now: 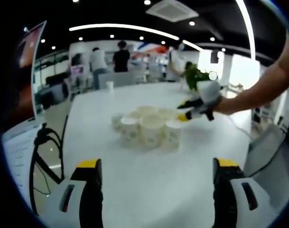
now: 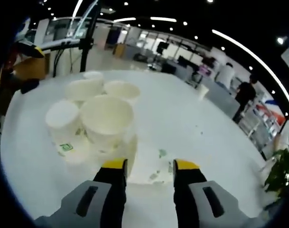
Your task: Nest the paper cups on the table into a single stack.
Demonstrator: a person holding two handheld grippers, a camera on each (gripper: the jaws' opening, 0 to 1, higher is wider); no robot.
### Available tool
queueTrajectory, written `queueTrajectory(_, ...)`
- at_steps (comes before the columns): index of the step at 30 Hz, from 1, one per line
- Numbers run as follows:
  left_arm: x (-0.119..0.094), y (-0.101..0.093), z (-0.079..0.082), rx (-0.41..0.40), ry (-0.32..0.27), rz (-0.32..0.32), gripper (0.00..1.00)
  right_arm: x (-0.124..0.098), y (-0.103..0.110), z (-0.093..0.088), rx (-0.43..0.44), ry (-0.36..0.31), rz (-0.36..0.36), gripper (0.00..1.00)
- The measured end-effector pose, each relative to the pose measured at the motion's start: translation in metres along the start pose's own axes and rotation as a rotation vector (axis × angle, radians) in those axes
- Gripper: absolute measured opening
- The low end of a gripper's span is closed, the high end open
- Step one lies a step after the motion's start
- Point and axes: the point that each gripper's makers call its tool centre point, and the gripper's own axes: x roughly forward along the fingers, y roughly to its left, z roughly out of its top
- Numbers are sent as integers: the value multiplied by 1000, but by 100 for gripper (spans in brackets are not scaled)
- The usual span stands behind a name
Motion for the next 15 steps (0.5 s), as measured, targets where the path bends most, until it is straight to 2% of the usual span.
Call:
queueTrajectory(3, 0, 1, 2, -1, -3, 1, 95, 0, -1, 0, 11, 5, 6, 28)
queueTrajectory(11, 1, 3, 4, -1, -7, 4, 95, -4, -12, 2, -27, 7, -26, 17)
queueTrajectory(15, 1, 3, 4, 3, -6, 3, 95, -4, -15, 2, -33, 11, -29, 16)
